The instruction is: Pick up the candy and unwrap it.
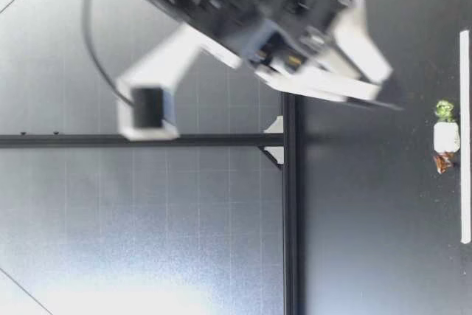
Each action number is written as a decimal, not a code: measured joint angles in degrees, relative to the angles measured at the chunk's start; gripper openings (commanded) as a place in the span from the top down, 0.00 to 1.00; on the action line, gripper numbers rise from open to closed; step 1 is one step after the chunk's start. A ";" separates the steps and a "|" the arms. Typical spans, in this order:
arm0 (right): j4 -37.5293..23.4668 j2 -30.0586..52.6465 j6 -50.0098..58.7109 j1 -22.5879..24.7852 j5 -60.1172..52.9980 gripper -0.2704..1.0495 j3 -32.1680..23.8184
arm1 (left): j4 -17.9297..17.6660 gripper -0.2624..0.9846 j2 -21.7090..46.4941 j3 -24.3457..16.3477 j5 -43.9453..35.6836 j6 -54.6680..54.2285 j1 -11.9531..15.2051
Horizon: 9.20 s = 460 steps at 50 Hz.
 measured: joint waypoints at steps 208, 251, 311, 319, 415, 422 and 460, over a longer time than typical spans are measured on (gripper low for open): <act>0.53 -16.52 4.83 1.76 5.98 0.93 -4.75 | -1.67 0.89 38.76 -15.21 -11.07 7.03 0.26; 0.53 -21.01 4.57 1.76 -2.20 0.93 4.13 | -3.69 0.89 38.76 -13.27 -11.43 6.15 0.26; 0.35 -20.48 5.45 1.76 -11.34 0.93 5.27 | -3.52 0.37 39.11 -14.59 -11.16 6.42 -0.44; 0.35 -20.48 5.45 1.67 -11.25 0.93 4.92 | -3.43 0.39 39.37 -14.77 -10.90 6.42 -0.62; -0.62 -22.24 5.71 1.85 -22.06 0.93 8.61 | -6.94 0.94 39.64 -13.62 -19.42 5.27 -0.79; -0.62 -24.43 6.42 1.93 -22.32 0.93 10.99 | -6.77 0.94 37.62 -12.04 -19.42 5.27 -0.88; -0.62 -22.94 7.91 2.37 -23.55 0.90 10.11 | -6.59 0.94 38.06 -12.30 -19.69 6.50 -0.70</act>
